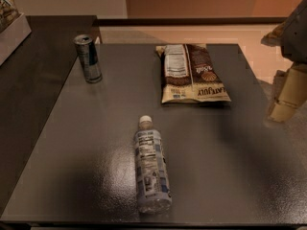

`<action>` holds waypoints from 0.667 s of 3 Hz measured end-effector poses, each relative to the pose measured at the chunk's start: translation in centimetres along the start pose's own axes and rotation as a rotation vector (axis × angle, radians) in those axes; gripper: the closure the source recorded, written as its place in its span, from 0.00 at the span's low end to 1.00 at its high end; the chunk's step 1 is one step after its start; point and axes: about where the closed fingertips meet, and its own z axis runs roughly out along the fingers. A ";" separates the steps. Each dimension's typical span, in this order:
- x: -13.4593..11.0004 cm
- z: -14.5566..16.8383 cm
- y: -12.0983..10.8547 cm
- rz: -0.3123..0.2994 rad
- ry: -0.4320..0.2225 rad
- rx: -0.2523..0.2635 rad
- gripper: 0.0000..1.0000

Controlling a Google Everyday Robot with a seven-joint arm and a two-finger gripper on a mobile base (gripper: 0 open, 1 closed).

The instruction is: Move blue plastic bottle near brown chip bag

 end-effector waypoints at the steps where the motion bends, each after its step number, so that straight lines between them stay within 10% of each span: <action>1: 0.0 0.0 0.0 0.000 0.000 0.000 0.00; 2: -0.8 0.5 0.1 -0.008 0.024 -0.002 0.00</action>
Offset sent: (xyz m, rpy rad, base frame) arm 0.0051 0.0202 -0.0131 -0.0617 0.0435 0.0050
